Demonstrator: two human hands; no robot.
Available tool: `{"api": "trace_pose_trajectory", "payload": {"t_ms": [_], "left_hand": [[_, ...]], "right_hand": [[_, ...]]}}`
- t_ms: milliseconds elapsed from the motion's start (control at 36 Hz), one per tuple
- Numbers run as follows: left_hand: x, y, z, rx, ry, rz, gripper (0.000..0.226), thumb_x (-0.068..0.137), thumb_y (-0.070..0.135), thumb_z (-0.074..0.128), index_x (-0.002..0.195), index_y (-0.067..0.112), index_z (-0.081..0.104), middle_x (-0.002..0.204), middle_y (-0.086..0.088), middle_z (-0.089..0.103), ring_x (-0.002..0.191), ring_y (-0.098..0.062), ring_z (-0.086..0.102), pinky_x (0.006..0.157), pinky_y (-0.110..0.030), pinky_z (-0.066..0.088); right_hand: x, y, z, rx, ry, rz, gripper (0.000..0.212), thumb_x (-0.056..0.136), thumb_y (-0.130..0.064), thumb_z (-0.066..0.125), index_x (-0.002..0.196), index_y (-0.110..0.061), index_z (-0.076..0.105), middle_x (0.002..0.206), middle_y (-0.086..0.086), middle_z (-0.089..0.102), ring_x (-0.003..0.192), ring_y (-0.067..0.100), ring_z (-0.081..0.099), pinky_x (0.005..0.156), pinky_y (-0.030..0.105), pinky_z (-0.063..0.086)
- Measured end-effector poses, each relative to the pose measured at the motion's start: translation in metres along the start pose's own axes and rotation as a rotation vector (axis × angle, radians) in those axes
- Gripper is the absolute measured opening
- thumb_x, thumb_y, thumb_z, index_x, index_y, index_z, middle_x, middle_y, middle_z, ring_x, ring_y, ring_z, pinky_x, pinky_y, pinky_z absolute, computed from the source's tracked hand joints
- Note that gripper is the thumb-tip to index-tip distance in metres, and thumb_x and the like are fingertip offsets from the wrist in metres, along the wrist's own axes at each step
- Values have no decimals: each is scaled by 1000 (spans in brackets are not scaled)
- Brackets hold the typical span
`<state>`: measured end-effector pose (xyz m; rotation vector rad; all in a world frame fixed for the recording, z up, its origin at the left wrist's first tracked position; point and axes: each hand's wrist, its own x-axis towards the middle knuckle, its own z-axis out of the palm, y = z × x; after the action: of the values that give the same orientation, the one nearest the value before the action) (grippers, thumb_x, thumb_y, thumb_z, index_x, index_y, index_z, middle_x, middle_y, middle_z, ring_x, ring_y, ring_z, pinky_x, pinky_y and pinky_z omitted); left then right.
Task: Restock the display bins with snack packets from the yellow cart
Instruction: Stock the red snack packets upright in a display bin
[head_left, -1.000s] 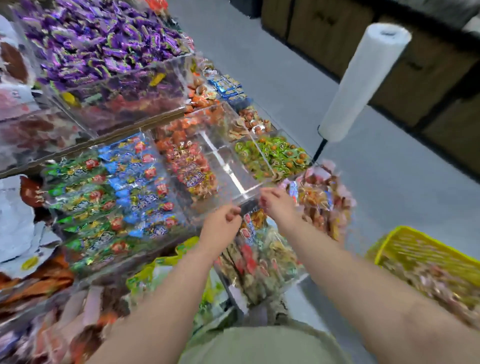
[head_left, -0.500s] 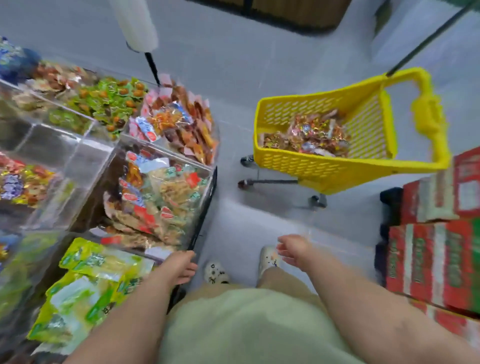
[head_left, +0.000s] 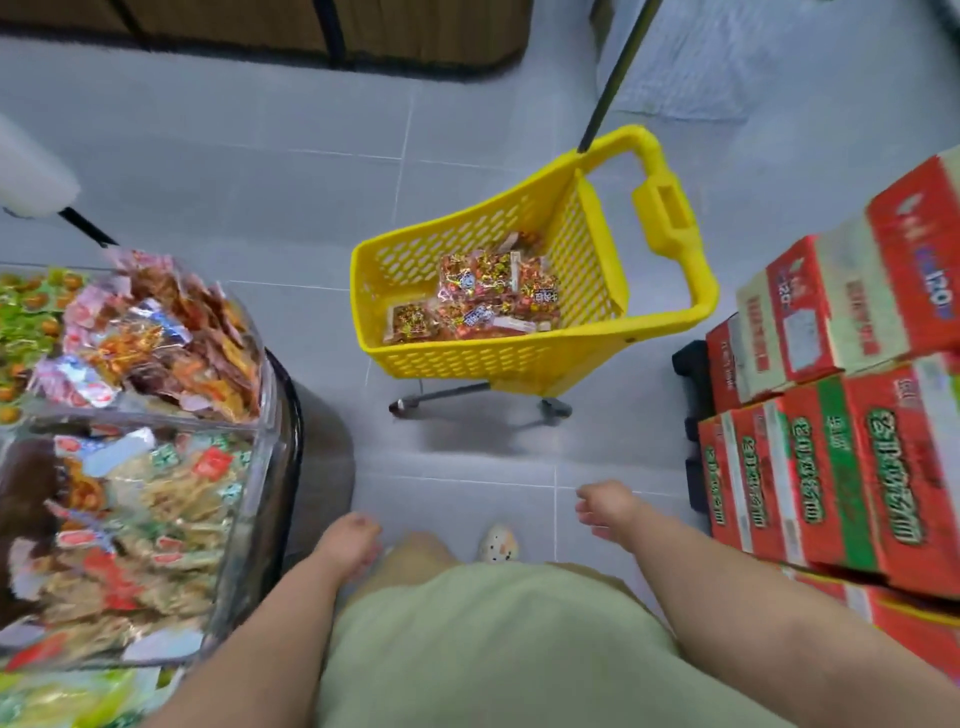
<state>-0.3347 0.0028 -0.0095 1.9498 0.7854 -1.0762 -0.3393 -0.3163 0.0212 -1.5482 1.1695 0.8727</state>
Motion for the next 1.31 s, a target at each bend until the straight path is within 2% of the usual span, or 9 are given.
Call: {"api": "trace_pose_trajectory", "payload": {"t_ms": [139,583,778,861,972,1083,1139,1250,1306], "left_hand": [[4,35,-11,122,-88,25,30,96,10,44,66,8,50,63,-8,50,52,-20,43,48,-25,30],[98,178,-93,105,-94,25,12,96,11,43,94,3,52,79,-12,52,52,-19,43,46,-19,32],[130,250,-120,119,-59,53,16,99,19,45,86,11,48,75,-8,54,57,-17,46,55,-23,34],[139,268,-122,144,-79,59,12,99,22,45,94,11,49,79,-6,56,62,-17,51,59,-25,37],[152,290,-118,104,-125,10,20,100,26,44,112,11,49,91,-9,60,74,-21,56,62,-26,42],[169,309,-108,51,-117,-12,22,98,26,46,112,10,52,89,-8,61,76,-21,57,69,-30,46],[177,317,-103,10,-100,-17,19,98,25,46,107,10,53,87,-8,61,73,-19,57,71,-31,45],[192,330,-93,-76,-49,-59,17,98,23,49,103,8,55,87,-9,62,78,-23,58,72,-32,45],[198,336,-89,-131,-36,-90,19,97,22,51,107,7,56,95,-13,63,82,-24,58,71,-32,46]], "right_hand": [[6,-40,-10,8,-42,-50,15,94,-15,47,79,-14,48,76,2,52,63,12,48,59,24,36],[51,-122,14,35,-20,78,9,96,-20,46,98,-13,50,86,4,55,65,12,51,60,24,38],[54,-209,25,55,-3,-62,21,97,-19,45,76,-18,49,73,0,53,62,10,49,57,22,36],[60,-235,25,103,-34,-47,11,96,-24,48,91,-16,53,82,1,57,70,11,54,61,23,41],[84,-265,17,201,-88,-23,22,96,-27,50,115,-16,49,97,2,62,90,17,58,73,29,45],[115,-297,7,227,-68,-20,19,96,-24,50,111,-13,51,85,0,59,73,11,58,65,27,43],[133,-312,1,175,-46,-42,27,95,-19,50,118,-6,56,88,5,59,74,15,57,62,26,42],[167,-333,-8,-42,8,-70,36,91,-14,50,123,1,56,125,21,58,110,35,57,79,35,47],[183,-341,-8,-109,65,-95,38,92,-12,50,128,-3,52,125,19,58,110,35,59,85,36,49]]}}
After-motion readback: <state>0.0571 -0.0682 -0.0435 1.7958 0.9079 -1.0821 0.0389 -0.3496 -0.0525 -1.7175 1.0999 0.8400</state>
